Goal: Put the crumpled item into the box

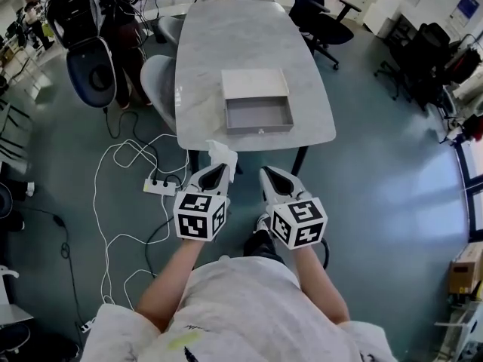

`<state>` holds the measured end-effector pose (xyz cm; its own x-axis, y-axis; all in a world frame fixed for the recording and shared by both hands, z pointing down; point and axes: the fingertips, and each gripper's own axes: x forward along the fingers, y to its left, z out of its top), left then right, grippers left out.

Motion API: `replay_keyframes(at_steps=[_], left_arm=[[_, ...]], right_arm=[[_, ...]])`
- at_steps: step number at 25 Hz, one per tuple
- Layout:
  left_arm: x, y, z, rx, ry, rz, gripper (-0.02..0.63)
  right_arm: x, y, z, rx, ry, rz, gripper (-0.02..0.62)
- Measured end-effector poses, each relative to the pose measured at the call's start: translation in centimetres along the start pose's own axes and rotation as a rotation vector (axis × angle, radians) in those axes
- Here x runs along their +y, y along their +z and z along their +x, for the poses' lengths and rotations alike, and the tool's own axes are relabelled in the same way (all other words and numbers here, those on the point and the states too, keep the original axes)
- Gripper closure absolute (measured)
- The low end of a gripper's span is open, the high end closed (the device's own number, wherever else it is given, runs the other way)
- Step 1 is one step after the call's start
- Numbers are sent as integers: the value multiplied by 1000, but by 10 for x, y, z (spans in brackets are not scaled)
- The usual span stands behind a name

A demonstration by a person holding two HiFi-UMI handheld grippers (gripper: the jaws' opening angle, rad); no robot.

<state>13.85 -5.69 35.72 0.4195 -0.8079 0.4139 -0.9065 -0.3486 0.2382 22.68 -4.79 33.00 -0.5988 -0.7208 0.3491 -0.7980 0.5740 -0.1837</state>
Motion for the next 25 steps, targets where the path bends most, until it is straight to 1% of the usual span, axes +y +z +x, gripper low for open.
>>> replay_keyframes(at_steps=[10, 19, 25], left_arm=[[-1, 41, 80, 19, 66, 0, 592], [-7, 52, 138, 56, 114, -10, 592], [-6, 60, 174, 82, 153, 5, 592]], right_arm=[[-76, 38, 47, -1, 71, 5, 591], [-133, 47, 74, 22, 119, 24, 591], [-165, 54, 92, 26, 153, 33, 591]])
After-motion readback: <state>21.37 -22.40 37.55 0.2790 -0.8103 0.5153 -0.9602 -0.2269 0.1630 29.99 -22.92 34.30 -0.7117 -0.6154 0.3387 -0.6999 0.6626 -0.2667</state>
